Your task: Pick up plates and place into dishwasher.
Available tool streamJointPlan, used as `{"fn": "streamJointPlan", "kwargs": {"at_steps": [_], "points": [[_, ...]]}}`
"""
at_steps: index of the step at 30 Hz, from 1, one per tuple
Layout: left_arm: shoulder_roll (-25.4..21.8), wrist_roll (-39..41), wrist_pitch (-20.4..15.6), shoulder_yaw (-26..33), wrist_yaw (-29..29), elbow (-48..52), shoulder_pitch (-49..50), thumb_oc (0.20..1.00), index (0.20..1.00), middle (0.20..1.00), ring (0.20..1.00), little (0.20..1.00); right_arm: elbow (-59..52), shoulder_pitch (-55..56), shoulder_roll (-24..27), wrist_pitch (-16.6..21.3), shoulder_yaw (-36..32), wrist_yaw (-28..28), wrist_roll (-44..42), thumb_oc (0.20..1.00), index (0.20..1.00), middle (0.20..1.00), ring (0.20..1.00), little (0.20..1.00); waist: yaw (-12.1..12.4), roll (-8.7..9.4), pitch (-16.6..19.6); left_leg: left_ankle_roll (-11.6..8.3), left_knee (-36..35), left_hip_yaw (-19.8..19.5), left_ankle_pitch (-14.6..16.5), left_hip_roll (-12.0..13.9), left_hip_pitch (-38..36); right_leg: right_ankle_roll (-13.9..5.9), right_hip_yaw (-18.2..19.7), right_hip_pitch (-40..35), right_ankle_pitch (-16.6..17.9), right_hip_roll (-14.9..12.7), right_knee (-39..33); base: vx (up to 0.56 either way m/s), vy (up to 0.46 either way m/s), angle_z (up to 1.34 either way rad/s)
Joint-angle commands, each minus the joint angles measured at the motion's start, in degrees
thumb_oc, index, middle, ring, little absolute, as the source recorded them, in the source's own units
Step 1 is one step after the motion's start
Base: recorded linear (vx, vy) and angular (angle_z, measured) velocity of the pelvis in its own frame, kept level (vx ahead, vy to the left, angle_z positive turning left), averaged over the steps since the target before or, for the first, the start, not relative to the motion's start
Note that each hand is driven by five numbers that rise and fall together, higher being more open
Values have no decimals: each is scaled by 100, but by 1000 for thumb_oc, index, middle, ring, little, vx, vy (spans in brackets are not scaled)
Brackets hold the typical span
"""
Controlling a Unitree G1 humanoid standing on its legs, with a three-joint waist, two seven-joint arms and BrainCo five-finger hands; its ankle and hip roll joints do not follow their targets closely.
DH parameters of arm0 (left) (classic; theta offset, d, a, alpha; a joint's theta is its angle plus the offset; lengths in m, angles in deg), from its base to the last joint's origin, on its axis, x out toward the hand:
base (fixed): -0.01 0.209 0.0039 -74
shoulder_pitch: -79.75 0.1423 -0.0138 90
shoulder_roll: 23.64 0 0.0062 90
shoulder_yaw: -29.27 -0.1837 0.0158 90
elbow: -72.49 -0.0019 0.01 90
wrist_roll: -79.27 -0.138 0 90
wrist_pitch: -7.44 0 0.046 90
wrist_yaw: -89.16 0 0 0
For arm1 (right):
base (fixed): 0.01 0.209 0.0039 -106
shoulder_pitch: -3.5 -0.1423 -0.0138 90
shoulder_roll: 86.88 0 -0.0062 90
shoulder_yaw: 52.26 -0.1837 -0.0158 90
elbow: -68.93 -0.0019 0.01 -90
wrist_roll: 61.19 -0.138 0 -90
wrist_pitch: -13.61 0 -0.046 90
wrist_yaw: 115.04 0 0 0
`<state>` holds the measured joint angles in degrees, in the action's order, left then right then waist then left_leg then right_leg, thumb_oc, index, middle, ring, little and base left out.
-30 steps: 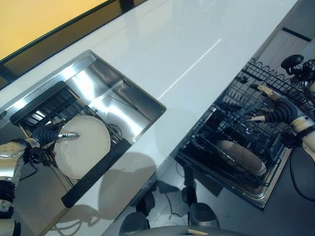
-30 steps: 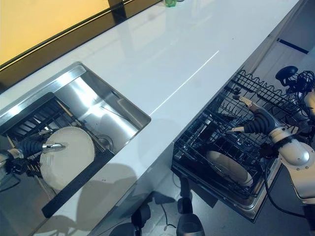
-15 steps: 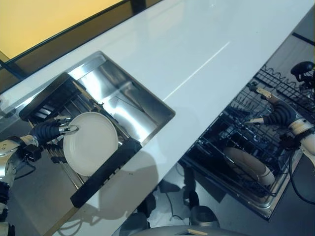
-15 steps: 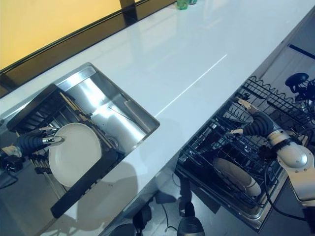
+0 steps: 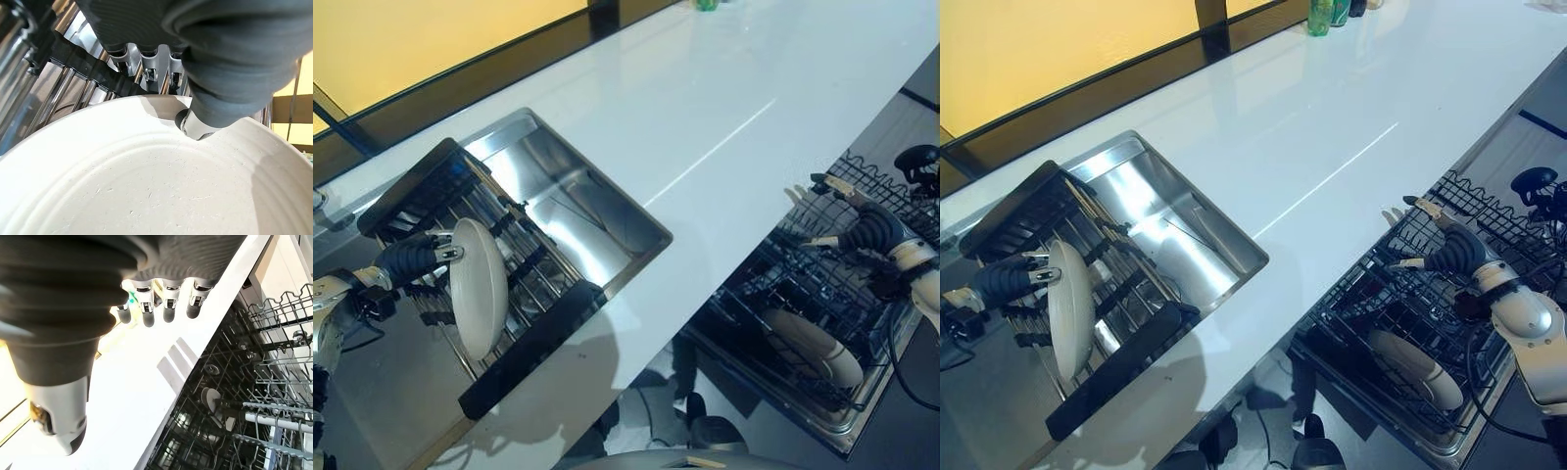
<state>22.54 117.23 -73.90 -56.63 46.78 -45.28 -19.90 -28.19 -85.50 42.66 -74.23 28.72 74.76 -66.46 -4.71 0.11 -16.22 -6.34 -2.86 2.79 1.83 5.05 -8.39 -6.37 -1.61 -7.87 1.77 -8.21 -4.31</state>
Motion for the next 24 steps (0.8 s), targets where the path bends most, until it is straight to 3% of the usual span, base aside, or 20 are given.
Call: {"fn": "streamJointPlan", "kwargs": {"at_steps": [1,8,9,10,15,24], "points": [[479,689,-80,-928,-1851,1633,686,200,200,200,200,200,-402,306,474,122,-175,-195,-284,1000,1000,1000,1000,1000,10,-26,650,178,574,-109,180,84,669,-413,22,631,-362,-290,770,10,-8,-6],[437,650,-114,-949,-1793,1589,723,200,200,200,200,200,-409,341,530,102,-171,-245,-333,1000,1000,1000,1000,1000,-4,-21,633,177,577,-80,176,101,664,-428,21,632,-341,-300,751,2,-3,-1],[423,611,-107,-951,-1753,1591,725,354,354,354,354,354,-420,352,536,106,-181,-246,-345,1000,1000,1000,1000,1000,-12,-21,630,178,573,-74,174,104,661,-429,28,635,-337,-299,748,0,0,0],[414,513,-104,-959,-1681,1589,733,1000,1000,1000,1000,1000,-408,371,536,127,-186,-259,-347,1000,1000,1000,1000,1000,-13,-18,629,182,572,-73,175,101,664,-431,31,636,-335,-298,744,0,0,0],[363,182,-57,-939,-1308,1508,768,1000,1000,1000,1000,1000,-443,423,584,94,-256,-256,-414,1000,1000,1000,1000,1000,-22,-15,626,183,541,-50,161,115,651,-452,8,643,-317,-306,727,0,0,0],[353,-13,-20,-818,-1199,1367,799,1000,1000,1000,1000,1000,-434,537,533,199,-355,-234,-404,1000,1000,1000,1000,1000,-33,-26,629,170,553,-14,145,135,667,-446,-21,649,-314,-298,717,-5,-4,-3]]}}
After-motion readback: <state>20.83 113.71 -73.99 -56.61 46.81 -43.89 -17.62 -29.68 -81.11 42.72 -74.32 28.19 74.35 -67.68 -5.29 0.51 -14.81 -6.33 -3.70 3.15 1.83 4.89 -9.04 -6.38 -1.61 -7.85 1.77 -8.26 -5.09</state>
